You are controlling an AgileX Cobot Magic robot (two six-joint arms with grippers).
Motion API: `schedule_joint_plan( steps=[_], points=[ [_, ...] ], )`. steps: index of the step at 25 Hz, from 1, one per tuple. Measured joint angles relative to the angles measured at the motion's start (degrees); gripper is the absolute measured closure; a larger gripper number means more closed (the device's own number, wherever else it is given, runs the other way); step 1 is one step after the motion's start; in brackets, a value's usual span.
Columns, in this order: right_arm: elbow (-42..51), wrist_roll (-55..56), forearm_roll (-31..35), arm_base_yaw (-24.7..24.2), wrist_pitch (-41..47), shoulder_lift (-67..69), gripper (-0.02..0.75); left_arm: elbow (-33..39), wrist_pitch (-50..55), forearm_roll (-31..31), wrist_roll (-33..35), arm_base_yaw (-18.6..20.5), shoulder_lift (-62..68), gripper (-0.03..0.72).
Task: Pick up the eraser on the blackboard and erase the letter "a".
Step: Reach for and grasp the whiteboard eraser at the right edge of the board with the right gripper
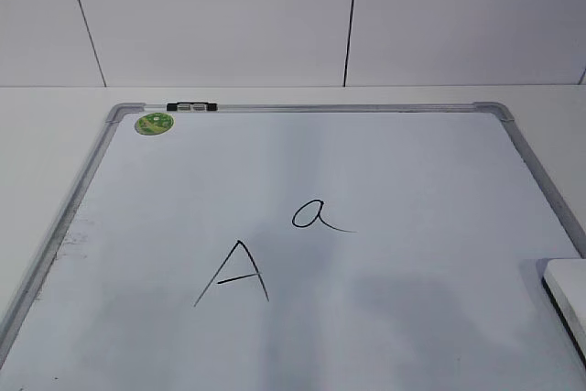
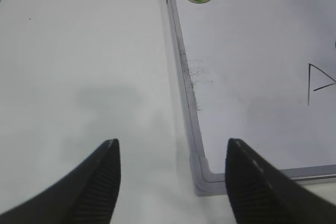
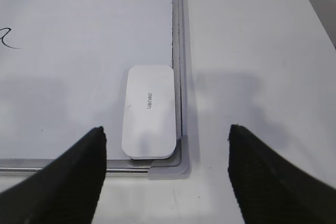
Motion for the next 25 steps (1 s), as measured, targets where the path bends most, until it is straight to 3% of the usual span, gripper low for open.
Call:
schedule_joint_plan(
  steps=[25],
  points=[
    [0.0, 0.0, 0.0, 0.0, 0.0, 0.0, 0.164, 0.0, 0.0, 0.0, -0.1, 0.0, 0.0, 0.249]
  ],
)
